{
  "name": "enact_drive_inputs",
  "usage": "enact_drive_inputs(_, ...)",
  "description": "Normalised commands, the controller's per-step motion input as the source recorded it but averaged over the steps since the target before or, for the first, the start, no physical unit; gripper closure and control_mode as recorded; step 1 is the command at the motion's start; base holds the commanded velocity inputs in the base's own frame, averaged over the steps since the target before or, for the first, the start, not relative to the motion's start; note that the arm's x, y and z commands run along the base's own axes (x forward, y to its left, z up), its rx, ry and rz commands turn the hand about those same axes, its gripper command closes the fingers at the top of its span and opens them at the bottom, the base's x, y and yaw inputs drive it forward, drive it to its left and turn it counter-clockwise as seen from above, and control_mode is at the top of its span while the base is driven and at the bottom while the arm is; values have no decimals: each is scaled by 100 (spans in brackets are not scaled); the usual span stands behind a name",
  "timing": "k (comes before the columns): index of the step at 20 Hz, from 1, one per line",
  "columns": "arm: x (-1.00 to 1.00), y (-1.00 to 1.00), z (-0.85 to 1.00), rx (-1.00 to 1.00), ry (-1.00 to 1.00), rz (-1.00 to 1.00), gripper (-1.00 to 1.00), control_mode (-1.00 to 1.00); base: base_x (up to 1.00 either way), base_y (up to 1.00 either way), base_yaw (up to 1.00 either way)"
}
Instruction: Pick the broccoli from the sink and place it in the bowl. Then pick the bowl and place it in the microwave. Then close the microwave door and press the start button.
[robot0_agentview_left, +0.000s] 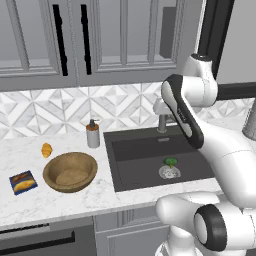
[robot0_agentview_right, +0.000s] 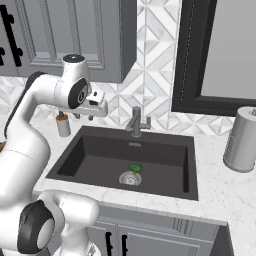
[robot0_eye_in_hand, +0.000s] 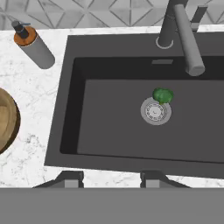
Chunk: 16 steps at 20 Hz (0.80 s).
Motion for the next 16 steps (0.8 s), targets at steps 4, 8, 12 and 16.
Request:
enact_drive_inputs(4,-6,0,-10,-3,0,0,-100,-100,0,0,0)
enact_drive_inputs(8,-28,1,-61,-21,3,-3,-100,-100,0,0,0)
enact_drive_inputs(12,4,9,-99,-51,14,-1,-100,-100,0,0,0)
enact_drive_inputs(16,61,6,-91,-51,25,0,-100,-100,0,0,0)
